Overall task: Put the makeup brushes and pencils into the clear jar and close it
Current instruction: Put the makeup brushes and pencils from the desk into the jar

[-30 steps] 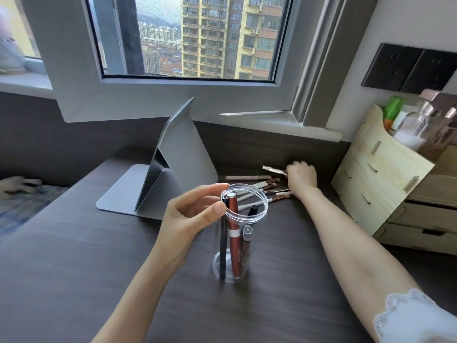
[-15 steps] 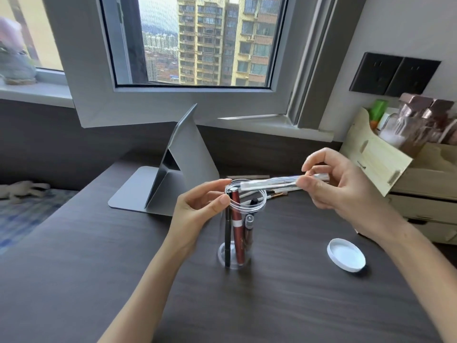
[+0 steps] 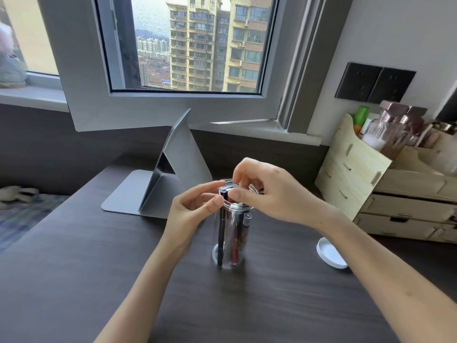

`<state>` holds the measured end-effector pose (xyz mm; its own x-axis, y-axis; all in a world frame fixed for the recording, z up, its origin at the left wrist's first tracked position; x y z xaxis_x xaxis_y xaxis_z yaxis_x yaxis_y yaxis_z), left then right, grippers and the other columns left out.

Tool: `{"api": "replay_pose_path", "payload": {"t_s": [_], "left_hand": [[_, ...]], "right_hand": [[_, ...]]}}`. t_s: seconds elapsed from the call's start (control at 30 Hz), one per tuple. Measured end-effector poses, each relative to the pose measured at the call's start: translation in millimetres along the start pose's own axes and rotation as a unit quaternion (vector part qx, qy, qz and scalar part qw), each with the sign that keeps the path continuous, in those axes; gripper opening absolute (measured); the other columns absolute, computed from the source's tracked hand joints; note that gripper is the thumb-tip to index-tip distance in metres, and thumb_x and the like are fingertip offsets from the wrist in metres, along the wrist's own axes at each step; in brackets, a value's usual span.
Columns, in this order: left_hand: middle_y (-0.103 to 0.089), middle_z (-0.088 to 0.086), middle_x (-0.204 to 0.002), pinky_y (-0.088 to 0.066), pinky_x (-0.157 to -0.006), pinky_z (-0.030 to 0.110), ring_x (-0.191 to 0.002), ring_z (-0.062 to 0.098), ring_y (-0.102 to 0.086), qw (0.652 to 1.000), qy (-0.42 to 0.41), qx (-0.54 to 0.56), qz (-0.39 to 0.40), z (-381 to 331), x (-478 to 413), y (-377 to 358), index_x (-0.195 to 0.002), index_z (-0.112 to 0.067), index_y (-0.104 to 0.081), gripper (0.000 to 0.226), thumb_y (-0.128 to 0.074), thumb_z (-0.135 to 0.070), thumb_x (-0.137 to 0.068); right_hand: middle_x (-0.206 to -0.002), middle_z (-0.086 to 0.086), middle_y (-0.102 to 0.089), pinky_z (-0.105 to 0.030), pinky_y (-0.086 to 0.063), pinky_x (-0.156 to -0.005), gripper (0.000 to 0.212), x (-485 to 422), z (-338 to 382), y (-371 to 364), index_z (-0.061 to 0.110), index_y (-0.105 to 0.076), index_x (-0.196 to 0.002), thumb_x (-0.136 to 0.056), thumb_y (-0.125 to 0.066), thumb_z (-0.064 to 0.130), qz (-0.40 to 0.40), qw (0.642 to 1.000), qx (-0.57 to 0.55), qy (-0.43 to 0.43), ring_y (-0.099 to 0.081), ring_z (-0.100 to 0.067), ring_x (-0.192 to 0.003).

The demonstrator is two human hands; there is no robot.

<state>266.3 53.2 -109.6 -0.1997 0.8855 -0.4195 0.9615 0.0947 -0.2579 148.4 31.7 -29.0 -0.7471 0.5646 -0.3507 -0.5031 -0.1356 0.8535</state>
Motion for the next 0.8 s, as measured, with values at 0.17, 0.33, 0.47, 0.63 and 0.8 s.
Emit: {"api": "replay_pose_path", "payload": {"t_s": [0.17,0.33,0.47,0.63,0.8], "left_hand": [[-0.078,-0.002,-0.085,-0.053,-0.07,0.019,-0.08,0.012,-0.071,1.0,0.006,0.006,-0.007,5,-1,2,-0.101,-0.012,-0.071,0.033,-0.073,-0.017,-0.068],[-0.078,-0.003,-0.085,-0.053,-0.071,0.018,-0.08,0.011,-0.071,1.0,0.009,0.007,-0.007,6,-3,2,-0.097,-0.016,-0.073,0.031,-0.073,-0.019,-0.067],[-0.078,-0.006,-0.083,-0.053,-0.07,0.016,-0.079,0.008,-0.071,1.0,0.007,0.0,-0.007,4,-3,3,-0.095,-0.02,-0.074,0.028,-0.074,-0.009,-0.069],[-0.078,-0.007,-0.085,-0.053,-0.07,0.018,-0.081,0.009,-0.071,1.0,0.007,-0.001,0.0,4,-4,3,-0.094,-0.022,-0.075,0.027,-0.072,-0.014,-0.069],[-0.078,-0.006,-0.083,-0.053,-0.071,0.018,-0.08,0.009,-0.07,1.0,0.001,-0.002,0.004,5,-5,3,-0.093,-0.024,-0.075,0.028,-0.071,-0.022,-0.065]], "right_hand": [[-0.065,0.002,-0.061,-0.024,-0.045,-0.068,0.027,-12,-73,31,0.014,-0.067,-0.077,-0.096,-0.05,0.022,-0.179,0.964,-0.156,-0.123,-0.053,-0.01,-0.063],[-0.118,-0.007,-0.069,-0.035,-0.045,-0.096,0.03,-46,-185,-35,0.014,-0.066,-0.115,-0.095,-0.045,0.021,-0.072,0.957,0.032,-0.28,-0.061,-0.024,-0.112],[-0.137,-0.009,-0.055,-0.036,-0.043,-0.101,0.037,-68,-226,-74,0.017,-0.054,-0.131,-0.097,-0.04,0.017,0.025,0.938,0.137,-0.318,-0.049,-0.029,-0.128],[-0.124,-0.013,-0.063,-0.036,-0.049,-0.087,0.034,-91,-234,-80,0.008,-0.062,-0.118,-0.088,-0.048,0.002,0.082,0.909,0.278,-0.301,-0.057,-0.032,-0.115],[-0.121,-0.014,-0.063,-0.036,-0.047,-0.087,0.035,-106,-240,-82,0.008,-0.062,-0.118,-0.089,-0.046,-0.001,0.13,0.896,0.324,-0.275,-0.059,-0.033,-0.111]]}}
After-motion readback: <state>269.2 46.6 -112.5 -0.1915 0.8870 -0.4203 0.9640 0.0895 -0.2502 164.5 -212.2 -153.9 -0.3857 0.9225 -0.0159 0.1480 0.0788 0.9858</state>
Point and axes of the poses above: each hand's wrist, its own x-axis away from the middle knuckle, its own y-axis out of the back of the hand, z = x × y, the point moved 8 cm from there along -x, towards the middle knuckle
